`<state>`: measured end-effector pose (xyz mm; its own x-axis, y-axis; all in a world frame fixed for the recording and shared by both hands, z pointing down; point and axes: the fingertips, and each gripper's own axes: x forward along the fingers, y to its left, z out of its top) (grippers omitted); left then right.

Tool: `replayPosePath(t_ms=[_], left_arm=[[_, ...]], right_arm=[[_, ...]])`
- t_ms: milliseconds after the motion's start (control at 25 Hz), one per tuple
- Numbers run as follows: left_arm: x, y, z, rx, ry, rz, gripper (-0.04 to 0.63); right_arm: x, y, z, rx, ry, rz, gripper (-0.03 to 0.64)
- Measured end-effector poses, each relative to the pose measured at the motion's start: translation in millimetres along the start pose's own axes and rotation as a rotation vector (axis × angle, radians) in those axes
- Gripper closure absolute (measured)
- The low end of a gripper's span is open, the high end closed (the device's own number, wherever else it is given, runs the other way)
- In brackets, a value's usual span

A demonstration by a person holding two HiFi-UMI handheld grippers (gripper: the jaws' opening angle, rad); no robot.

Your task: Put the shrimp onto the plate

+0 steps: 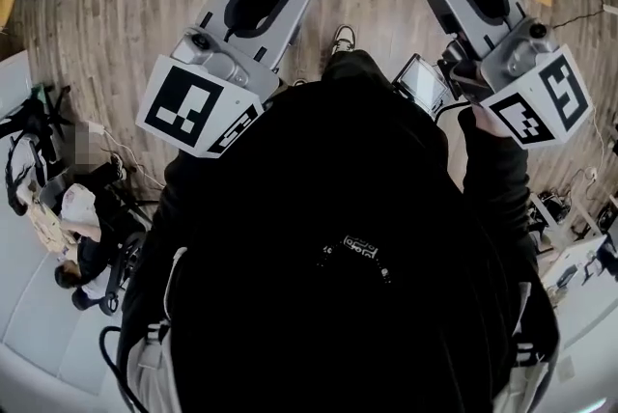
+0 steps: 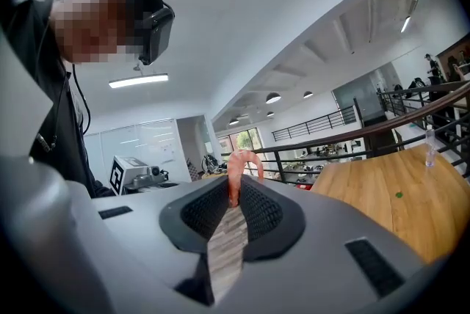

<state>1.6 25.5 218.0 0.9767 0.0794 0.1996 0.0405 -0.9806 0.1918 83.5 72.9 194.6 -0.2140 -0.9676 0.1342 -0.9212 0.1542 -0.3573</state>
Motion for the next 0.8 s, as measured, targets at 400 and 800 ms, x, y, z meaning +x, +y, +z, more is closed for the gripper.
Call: replayPosePath(t_ms=[400, 800], left_arm=[[34, 5, 6, -0.012, 0.017, 0.038, 0.591], [59, 41, 27, 0.002, -0.013, -0.014, 0.591]], right_arm=[[7, -46, -1, 0.065, -0.011, 0.069, 0.554], [14, -73, 14, 0.051, -0.048, -0.013, 0.554]])
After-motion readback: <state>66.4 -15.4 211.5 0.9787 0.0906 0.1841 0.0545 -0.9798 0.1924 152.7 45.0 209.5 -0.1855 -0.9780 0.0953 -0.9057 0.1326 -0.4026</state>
